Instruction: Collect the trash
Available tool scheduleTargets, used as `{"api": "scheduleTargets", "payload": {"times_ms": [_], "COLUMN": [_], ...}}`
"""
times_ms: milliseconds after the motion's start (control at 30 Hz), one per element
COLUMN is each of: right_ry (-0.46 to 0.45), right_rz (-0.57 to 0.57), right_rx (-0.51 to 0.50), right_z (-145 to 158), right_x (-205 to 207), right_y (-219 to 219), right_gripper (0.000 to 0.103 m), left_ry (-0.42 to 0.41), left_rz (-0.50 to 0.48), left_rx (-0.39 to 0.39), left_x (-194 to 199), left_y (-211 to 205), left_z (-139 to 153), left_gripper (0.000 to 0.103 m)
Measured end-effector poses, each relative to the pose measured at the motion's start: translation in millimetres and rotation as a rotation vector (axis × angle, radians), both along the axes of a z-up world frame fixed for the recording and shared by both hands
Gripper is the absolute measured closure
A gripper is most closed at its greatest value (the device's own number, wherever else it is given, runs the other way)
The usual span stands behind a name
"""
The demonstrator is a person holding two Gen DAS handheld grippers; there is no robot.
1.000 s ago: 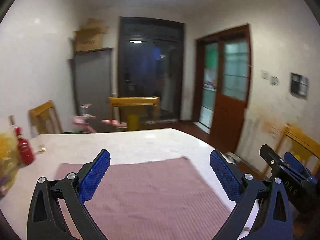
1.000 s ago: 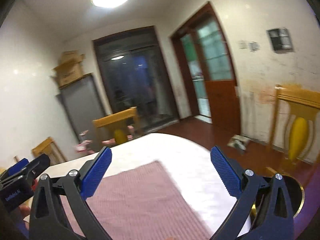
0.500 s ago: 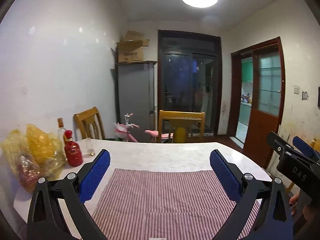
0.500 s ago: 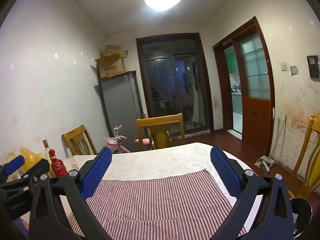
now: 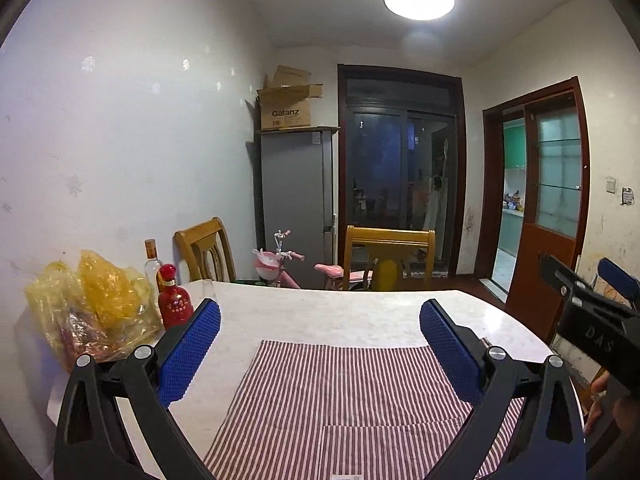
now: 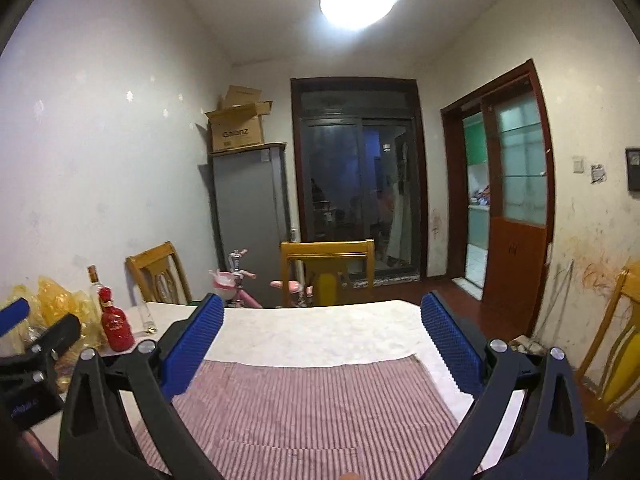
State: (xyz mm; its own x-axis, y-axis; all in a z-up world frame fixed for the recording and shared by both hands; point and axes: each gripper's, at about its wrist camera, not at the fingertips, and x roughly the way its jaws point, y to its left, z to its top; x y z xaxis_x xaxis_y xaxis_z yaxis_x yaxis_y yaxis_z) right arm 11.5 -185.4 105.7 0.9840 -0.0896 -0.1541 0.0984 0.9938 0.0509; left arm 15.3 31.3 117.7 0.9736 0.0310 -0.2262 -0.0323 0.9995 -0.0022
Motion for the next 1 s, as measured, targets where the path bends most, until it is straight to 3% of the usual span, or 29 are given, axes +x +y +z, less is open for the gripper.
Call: {"api": "scheduleTargets", "payload": {"times_ms": [1000], "right_ry": [0.021], "right_rz": [0.016], "right_rx": [0.045], "right_z": [-11.5], "right_x": [-2.9], "right_y": [-13.9], "right_gripper": [0.004], "left_ry": [-0.012], "left_rz": [-0.024], "left_rx": [0.035], "left_x": [-3.1], "left_y": [-23.5], "left_z": [7.3], "left_gripper": [0.006]}}
